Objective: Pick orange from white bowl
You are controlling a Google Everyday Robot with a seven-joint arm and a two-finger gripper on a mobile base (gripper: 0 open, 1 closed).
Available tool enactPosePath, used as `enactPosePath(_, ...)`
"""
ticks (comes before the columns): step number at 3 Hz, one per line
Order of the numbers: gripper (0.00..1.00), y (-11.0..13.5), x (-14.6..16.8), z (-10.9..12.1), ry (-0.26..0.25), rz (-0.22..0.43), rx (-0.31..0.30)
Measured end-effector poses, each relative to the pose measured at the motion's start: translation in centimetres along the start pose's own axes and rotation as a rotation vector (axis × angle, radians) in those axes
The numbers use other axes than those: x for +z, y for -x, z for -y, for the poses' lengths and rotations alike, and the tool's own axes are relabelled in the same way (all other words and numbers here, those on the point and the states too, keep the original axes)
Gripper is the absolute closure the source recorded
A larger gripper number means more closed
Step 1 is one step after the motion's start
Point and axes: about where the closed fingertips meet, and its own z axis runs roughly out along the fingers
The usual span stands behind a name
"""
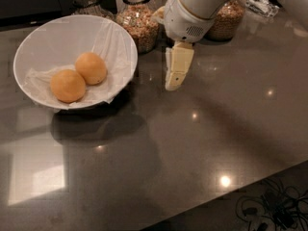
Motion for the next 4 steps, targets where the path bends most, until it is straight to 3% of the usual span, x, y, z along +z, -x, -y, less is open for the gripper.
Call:
enactPosePath(1, 0.00, 3.4, 2.5, 3.0, 0.023, 0.077, -0.085)
enactPosePath(3, 0.00, 9.0, 5.3, 7.3, 0.104, 0.191, -0.116)
enactPosePath(4, 0.00, 9.0, 5.3, 7.3, 0.104, 0.191, -0.116)
